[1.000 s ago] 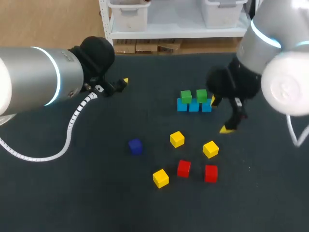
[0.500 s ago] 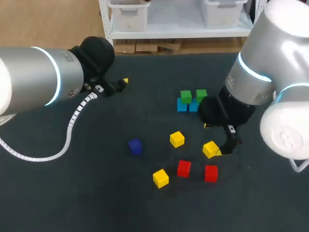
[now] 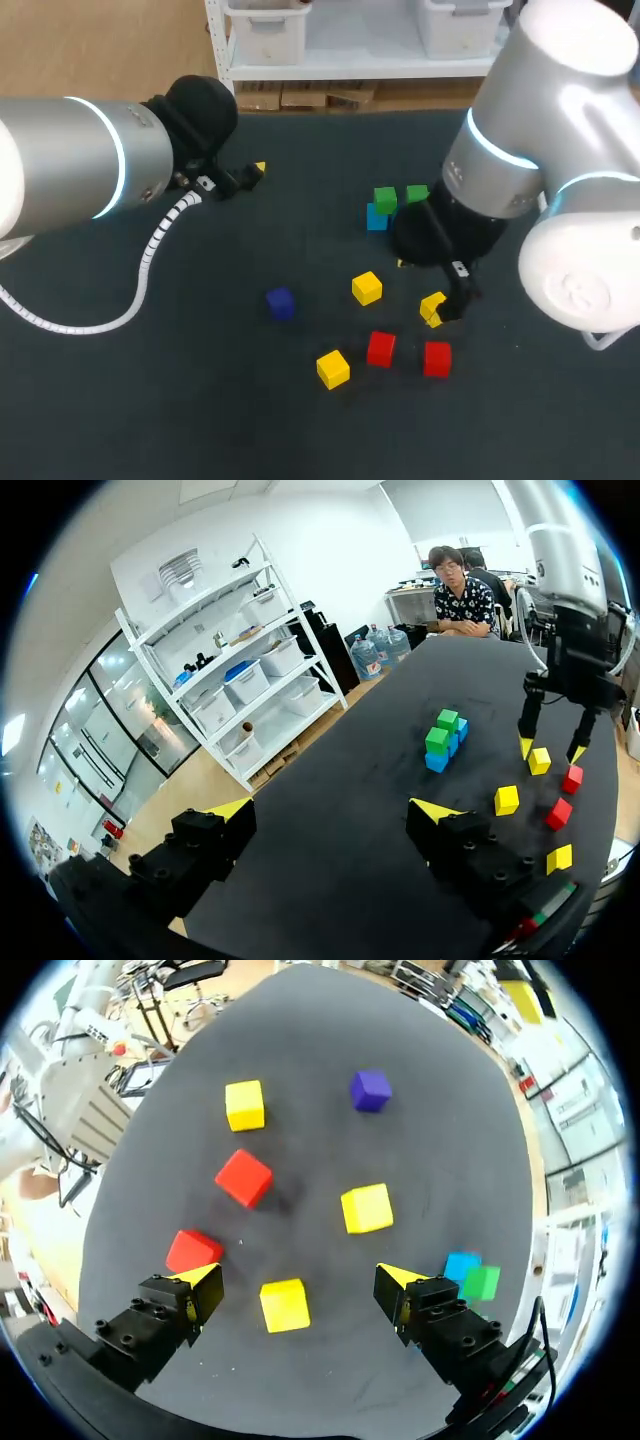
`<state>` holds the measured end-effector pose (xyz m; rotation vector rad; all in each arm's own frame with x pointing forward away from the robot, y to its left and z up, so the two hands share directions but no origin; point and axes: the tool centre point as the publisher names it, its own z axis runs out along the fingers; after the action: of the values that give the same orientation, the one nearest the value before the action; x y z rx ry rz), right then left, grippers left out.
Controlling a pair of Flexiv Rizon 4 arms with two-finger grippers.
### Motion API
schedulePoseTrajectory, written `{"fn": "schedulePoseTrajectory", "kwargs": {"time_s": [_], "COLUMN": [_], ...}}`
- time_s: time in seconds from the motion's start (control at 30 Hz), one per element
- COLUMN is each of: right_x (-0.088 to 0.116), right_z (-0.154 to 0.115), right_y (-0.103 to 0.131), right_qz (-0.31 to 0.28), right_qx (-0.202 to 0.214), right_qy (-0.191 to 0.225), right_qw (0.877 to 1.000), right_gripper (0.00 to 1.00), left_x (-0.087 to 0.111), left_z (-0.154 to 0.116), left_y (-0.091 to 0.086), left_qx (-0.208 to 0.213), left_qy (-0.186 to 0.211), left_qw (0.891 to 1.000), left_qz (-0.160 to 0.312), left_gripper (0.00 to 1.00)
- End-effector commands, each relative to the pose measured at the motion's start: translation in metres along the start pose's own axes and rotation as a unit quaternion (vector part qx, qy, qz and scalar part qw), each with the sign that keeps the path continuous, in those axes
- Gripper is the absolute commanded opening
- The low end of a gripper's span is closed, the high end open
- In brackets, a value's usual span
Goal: Place the blue cubes, place green cubes on the blue cubes, place the yellow cubes on the green cubes, then place the red cubes on the yellow cubes, and place purple cube on the red cubes.
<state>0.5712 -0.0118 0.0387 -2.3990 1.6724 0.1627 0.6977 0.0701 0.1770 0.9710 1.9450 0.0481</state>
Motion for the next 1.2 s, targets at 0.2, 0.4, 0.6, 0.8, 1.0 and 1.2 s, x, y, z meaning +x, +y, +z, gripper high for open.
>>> {"fn": "schedulePoseTrajectory", "kwargs": {"time_s": [0.2,0.4,0.6,0.8,1.0,1.2], "right_x": [-0.023,-0.027,-0.033,-0.034,-0.032,-0.028], "right_z": [0.013,0.025,0.036,0.047,0.053,0.059], "right_y": [-0.015,-0.028,-0.04,-0.046,-0.054,-0.057], "right_qz": [-0.05,-0.062,-0.061,-0.066,-0.061,-0.057], "right_qx": [-0.028,-0.034,-0.028,-0.006,0.006,0.004], "right_qy": [-0.013,-0.011,-0.018,-0.003,0.006,0.019], "right_qw": [0.998,0.997,0.998,0.998,0.998,0.998], "right_gripper": [1.0,1.0,1.0,0.84,0.73,0.67], "left_x": [0.0,0.0,0.0,0.0,0.0,0.0], "left_z": [0.001,0.001,0.001,0.001,0.001,0.001], "left_y": [0.0,0.0,0.0,0.0,0.0,0.0], "left_qx": [0.0,0.0,0.0,0.0,0.0,0.0], "left_qy": [-0.001,-0.001,-0.001,-0.001,-0.001,-0.001], "left_qw": [1.0,1.0,1.0,1.0,1.0,1.0], "left_qz": [0.0,0.0,0.0,0.0,0.0,0.0], "left_gripper": [1.0,1.0,1.0,1.0,1.0,1.0]}}
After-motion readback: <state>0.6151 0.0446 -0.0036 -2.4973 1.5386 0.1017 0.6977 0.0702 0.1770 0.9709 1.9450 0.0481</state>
